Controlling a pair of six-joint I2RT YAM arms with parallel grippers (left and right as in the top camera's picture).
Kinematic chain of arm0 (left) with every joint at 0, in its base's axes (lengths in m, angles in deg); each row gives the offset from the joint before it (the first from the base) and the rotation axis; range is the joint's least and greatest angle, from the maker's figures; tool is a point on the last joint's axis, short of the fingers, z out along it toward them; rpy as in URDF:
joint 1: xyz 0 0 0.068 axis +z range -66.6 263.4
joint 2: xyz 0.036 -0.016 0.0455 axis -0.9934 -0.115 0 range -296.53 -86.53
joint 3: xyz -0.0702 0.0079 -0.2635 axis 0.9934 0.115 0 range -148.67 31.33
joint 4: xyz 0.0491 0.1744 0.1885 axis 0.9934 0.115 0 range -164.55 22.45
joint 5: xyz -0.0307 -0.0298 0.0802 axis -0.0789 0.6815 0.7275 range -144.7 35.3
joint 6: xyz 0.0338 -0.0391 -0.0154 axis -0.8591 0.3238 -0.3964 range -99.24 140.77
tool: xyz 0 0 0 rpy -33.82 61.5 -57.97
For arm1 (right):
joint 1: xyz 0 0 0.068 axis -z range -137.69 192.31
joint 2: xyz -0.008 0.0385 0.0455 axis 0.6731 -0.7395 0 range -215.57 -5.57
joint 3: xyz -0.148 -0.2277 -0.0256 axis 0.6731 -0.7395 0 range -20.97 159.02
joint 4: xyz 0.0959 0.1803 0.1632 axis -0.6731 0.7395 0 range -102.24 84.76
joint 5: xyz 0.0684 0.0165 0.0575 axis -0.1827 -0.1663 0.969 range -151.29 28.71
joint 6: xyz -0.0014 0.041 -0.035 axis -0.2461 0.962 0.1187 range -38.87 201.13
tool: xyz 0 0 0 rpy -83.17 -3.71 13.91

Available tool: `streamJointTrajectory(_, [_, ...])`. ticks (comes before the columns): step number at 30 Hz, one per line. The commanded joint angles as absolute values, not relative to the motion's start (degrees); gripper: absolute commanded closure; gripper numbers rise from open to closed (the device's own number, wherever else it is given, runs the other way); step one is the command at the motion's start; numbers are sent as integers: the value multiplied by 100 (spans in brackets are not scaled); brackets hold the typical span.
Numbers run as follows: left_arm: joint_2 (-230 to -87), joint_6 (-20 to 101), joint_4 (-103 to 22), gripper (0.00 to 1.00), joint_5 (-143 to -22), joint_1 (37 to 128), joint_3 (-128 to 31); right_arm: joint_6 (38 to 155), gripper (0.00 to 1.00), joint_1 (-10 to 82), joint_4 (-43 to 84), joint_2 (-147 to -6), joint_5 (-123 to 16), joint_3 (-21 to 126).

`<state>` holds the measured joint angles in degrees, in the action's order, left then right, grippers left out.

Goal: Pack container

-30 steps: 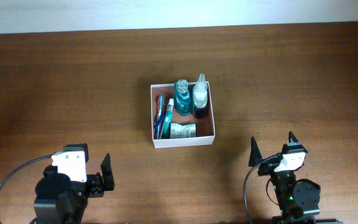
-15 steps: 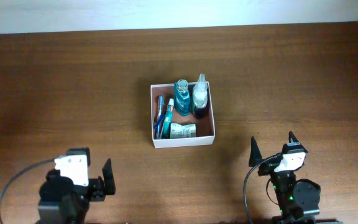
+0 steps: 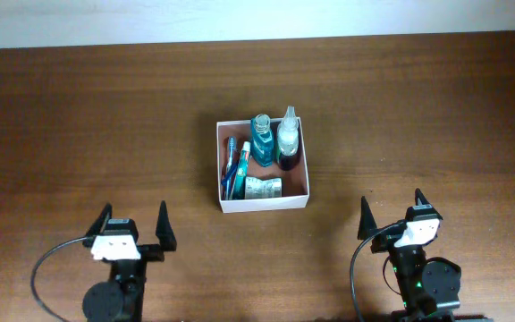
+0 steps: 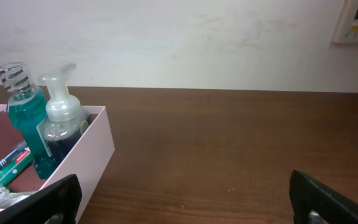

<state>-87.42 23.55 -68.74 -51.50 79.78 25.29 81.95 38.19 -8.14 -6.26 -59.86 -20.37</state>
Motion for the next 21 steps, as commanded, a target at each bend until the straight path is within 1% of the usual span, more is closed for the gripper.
streamJointTrajectory(1, [-8683, 2355, -7637, 1, -5194, 7982, 3058, 8155, 2, 3786, -790, -576, -5914, -2066])
streamJointTrajectory(4, [-8683, 2099, -7384, 1, -5200, 7978, 3086, 8155, 2, 3786, -793, -576, -5914, -2066])
streamJointTrajectory(6, [-8683, 1977, -6994, 1, -5222, 7978, 3086, 8155, 2, 3786, -793, -576, -5916, -2066])
streamJointTrajectory(21, [-8683, 1984, -6997, 1, -5237, 7982, 3084, 8155, 2, 3786, -790, -576, -5914, -2066])
